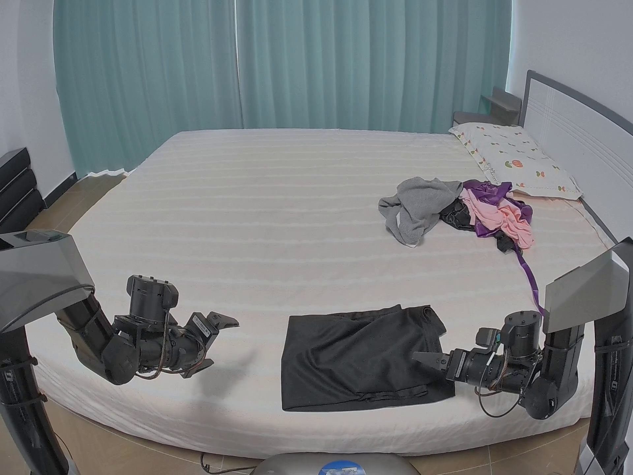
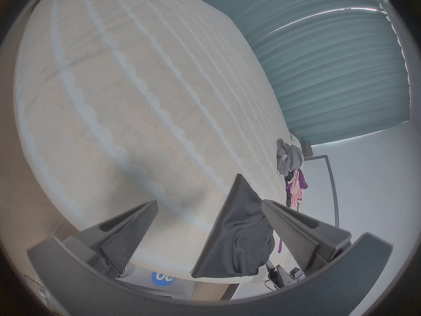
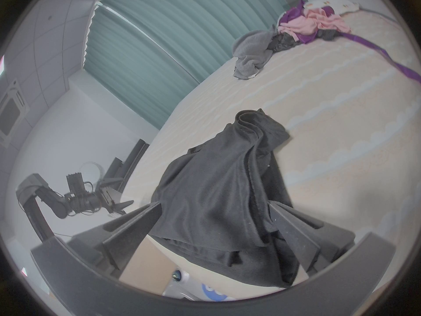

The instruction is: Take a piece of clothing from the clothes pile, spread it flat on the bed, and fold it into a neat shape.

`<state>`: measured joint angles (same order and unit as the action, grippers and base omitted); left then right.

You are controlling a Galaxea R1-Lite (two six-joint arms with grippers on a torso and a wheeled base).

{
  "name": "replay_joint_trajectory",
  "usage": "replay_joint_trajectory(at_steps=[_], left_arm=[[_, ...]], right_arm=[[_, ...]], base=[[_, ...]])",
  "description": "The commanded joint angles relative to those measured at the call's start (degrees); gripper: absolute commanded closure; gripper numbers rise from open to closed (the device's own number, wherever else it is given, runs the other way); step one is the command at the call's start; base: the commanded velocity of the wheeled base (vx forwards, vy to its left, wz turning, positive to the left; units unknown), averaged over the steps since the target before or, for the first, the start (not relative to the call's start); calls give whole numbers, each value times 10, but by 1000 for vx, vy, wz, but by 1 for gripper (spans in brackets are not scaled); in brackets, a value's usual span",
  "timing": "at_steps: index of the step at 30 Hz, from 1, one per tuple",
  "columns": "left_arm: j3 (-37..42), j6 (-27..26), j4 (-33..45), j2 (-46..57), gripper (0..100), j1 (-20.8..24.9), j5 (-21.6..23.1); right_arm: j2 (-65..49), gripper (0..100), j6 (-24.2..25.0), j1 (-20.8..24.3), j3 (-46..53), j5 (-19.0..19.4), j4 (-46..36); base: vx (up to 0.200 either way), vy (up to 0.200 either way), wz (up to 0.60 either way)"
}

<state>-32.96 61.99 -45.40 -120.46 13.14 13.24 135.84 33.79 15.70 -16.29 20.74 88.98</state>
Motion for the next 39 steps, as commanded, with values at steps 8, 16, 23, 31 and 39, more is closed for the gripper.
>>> replay_joint_trajectory(at_steps=[8,16,23,31,39], left_arm=[[2,-1,0,-3,0,1,-1],[2,-1,0,-3,0,1,-2],[2,-1,0,-4,0,2,-3],[2,-1,0,-4,0,2,-3],[2,-2,0,-5,0,2,-4]], right_arm=[[6,0,-38,-37,19,4,8],[7,0,-38,-26,22,10,8],[16,100,-39,5,26,10,8],[6,100,-77,-15,63,8,8],[-27,100,-110,-48,107,32,8]], base=[[0,0,0],[0,0,0],[0,0,0],[0,0,0],[0,0,0]])
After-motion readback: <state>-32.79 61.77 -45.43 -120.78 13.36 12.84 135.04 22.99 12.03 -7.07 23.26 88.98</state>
